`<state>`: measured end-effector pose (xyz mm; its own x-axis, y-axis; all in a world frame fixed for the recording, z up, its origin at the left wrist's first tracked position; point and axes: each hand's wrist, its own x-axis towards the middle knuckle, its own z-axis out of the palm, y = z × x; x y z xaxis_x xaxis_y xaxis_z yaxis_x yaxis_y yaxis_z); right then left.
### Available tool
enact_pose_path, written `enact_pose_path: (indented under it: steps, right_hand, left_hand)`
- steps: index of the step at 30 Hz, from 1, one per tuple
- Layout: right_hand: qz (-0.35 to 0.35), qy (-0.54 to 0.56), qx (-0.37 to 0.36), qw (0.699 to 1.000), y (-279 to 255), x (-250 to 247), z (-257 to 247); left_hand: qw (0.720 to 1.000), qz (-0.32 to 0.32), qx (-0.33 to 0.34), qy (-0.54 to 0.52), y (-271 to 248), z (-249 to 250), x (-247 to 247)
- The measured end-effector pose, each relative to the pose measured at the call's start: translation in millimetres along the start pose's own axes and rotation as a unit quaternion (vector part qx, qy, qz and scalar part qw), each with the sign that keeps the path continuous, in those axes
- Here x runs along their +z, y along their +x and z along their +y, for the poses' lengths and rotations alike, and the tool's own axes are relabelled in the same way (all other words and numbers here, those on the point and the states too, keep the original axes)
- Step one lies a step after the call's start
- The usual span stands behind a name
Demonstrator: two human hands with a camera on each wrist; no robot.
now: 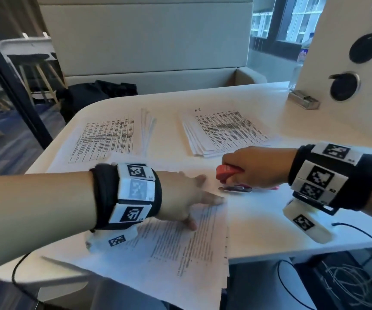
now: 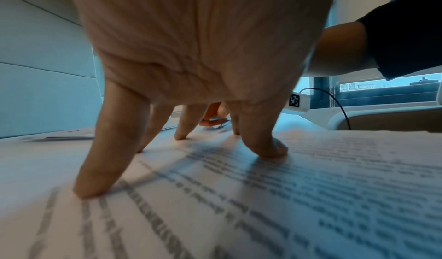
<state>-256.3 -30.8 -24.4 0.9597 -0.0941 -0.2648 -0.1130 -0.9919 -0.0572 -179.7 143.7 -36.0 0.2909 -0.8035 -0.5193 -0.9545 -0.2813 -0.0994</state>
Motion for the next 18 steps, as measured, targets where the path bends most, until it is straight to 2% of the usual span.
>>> enact_pose_path:
  steps: [7,15,18]
  right_hand:
    - [0.002,-0.03,-0.024,0.999,8.1,8.5,-7.0]
    - [-0.017,-0.053,-0.006,0.998,21.2,0.9,-4.7]
    - [-0.018,-0.058,-0.01,0.998,23.0,-1.5,1.1]
  left_hand:
    - [0.999,-0.039,-0.005,0.036,-0.3,2.2,5.6]
    - [0.998,-0.055,-0.017,0.04,1.9,1.6,3.9]
    - [0.996,-0.076,-0.001,0.05,0.7,0.3,2.3]
